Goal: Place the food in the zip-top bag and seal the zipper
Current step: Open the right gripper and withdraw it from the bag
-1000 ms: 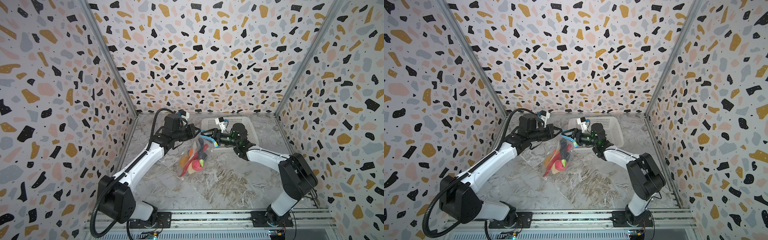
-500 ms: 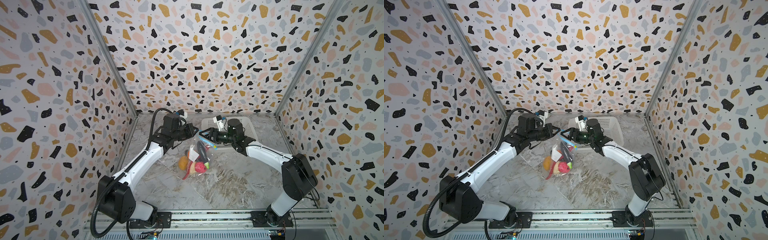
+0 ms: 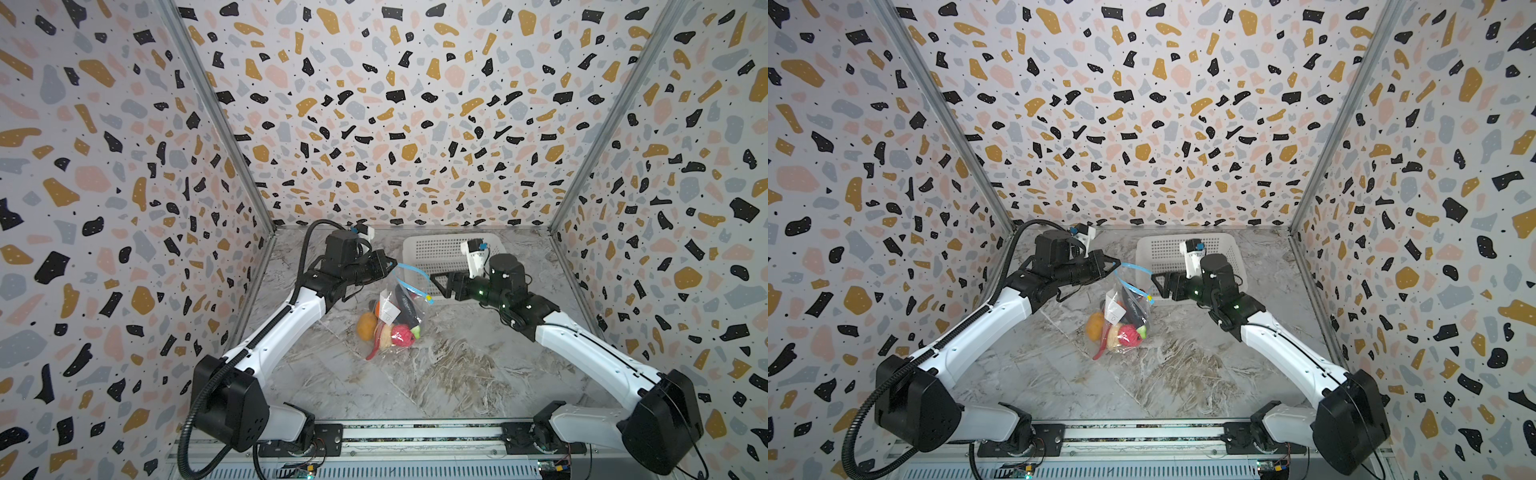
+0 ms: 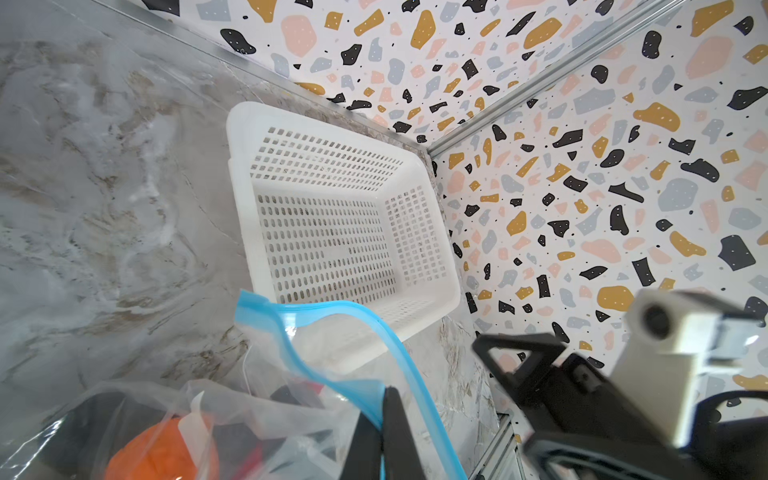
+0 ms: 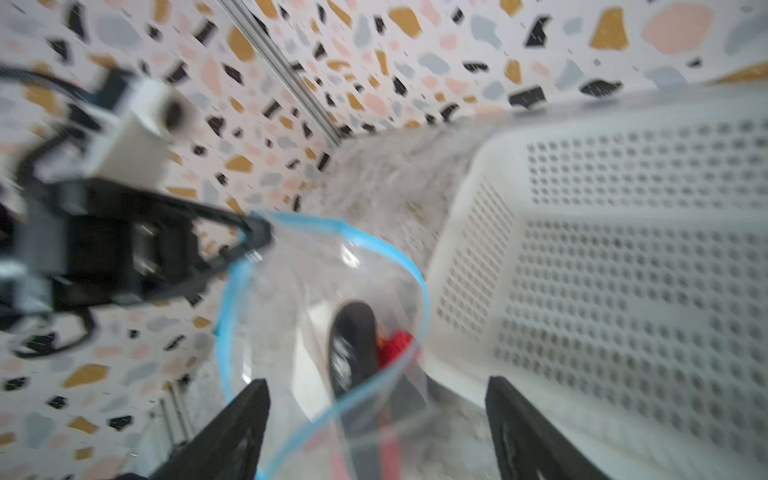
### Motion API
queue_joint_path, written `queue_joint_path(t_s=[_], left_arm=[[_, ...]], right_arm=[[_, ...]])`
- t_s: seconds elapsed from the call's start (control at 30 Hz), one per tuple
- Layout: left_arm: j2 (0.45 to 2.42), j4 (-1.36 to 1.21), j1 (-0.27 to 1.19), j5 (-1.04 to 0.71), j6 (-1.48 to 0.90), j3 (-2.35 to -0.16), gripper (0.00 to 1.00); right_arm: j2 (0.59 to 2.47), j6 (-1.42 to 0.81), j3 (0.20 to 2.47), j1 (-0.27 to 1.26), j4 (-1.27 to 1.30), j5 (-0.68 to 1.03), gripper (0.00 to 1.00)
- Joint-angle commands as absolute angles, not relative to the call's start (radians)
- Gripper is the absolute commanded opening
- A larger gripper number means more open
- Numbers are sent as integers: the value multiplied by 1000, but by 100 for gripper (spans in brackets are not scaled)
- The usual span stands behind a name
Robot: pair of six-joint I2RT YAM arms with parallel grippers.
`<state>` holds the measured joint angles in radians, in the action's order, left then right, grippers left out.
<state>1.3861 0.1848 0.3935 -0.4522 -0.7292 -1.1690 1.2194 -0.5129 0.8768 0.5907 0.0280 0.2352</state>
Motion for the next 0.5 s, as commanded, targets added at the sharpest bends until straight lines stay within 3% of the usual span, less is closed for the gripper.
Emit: queue_joint_path(t_s=[0.0,0.13,0.47], left_arm=[[1350,185,389,-464,-705,-1163,0],[1348,195,388,-468,-704,-1167,0],[1342,215,388,-461,-700,-1186,0]], right_arm=[[1178,-382,736,659,-36,-55,82],[1237,-298,643,695,90,-231,81],[1514,-262,764,587,313,-126,80]])
